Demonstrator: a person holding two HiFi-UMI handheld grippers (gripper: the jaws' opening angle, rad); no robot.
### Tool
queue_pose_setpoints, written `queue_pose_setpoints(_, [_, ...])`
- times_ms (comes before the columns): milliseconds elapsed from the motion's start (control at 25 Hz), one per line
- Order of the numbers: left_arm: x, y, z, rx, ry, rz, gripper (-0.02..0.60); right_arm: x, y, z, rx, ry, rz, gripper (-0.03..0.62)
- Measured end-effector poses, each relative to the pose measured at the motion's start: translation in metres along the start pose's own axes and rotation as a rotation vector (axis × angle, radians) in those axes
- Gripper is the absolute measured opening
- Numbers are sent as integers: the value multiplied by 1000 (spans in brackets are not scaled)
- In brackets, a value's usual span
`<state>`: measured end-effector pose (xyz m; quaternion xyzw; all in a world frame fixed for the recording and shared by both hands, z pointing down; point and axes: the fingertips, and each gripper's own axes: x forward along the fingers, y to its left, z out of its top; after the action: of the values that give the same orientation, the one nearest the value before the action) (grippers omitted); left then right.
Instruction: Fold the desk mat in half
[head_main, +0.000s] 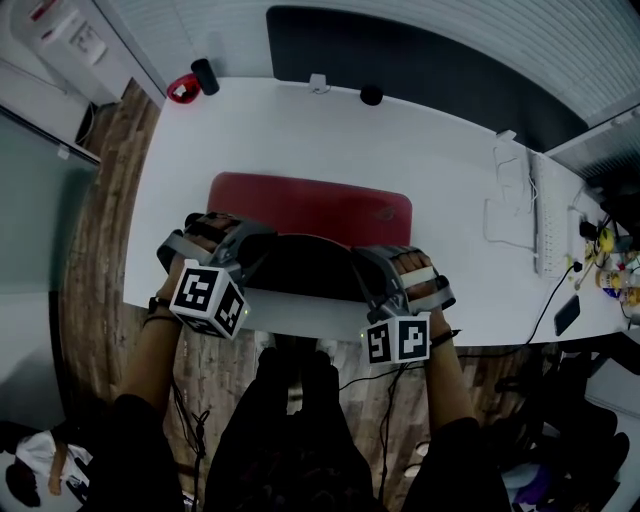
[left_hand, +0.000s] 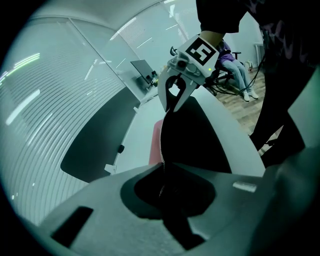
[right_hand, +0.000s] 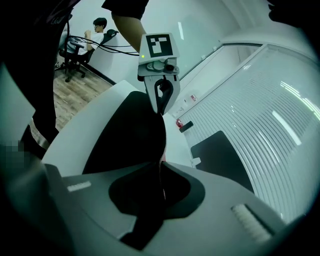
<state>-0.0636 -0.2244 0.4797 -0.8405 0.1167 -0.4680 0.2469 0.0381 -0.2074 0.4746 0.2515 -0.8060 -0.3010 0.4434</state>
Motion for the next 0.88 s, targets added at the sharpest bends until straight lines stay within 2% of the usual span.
queue_pose_setpoints(280, [38,31,-22,-9,9,-28,21,42,-21,-23,-9,18,26,37])
queue_pose_setpoints(520, [78,45,-47,2,46,-87,23,82,-27,-47,16,44,73,37])
queue_pose_setpoints(880, [113,53,-62,-11,52,-120,23,116,-25,-69,35,63,131,37])
